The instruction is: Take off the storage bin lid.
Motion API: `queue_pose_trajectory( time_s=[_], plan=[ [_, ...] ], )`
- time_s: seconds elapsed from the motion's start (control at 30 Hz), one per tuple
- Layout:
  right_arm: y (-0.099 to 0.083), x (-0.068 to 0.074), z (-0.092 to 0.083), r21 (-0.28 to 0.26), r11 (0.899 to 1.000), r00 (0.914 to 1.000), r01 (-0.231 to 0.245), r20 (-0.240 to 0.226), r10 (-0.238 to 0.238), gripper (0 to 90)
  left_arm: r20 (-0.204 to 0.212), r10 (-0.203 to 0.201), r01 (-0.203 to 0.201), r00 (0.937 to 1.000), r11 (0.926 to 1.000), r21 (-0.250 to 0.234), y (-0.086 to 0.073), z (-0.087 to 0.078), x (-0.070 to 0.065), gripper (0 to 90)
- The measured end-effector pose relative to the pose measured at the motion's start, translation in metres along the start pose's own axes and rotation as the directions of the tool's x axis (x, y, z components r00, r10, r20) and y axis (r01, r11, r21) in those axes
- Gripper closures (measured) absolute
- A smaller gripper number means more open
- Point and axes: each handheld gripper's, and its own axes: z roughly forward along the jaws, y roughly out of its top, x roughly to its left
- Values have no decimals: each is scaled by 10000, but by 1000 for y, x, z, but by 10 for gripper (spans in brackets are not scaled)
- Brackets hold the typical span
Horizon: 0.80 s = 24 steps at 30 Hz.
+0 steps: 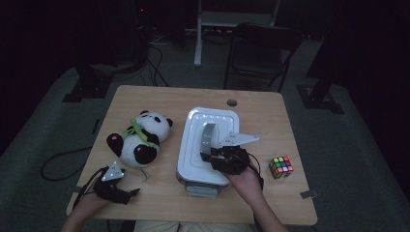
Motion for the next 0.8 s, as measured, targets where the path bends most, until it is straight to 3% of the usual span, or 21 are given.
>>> queue_pose_trajectory(
  time_s=[0.4,0.6,0.73,0.8],
  plan=[
    [9,-28,-31,-702,9975,9960,-81,884,143,694,-1,16,-16,10000,10000,11,0,0,0,27],
    [4,-50,-49,-881,9949,9861,-493,1539,625,694,1,13,-13,10000,10000,12,0,0,0,27],
    [0,-60,-57,-977,9933,9820,-624,1716,786,694,3,14,-14,10000,10000,12,0,0,0,27],
    [-3,-70,-66,-1040,9922,9747,-683,2051,886,694,1,22,-22,10000,10000,20,0,0,0,27]
  ],
)
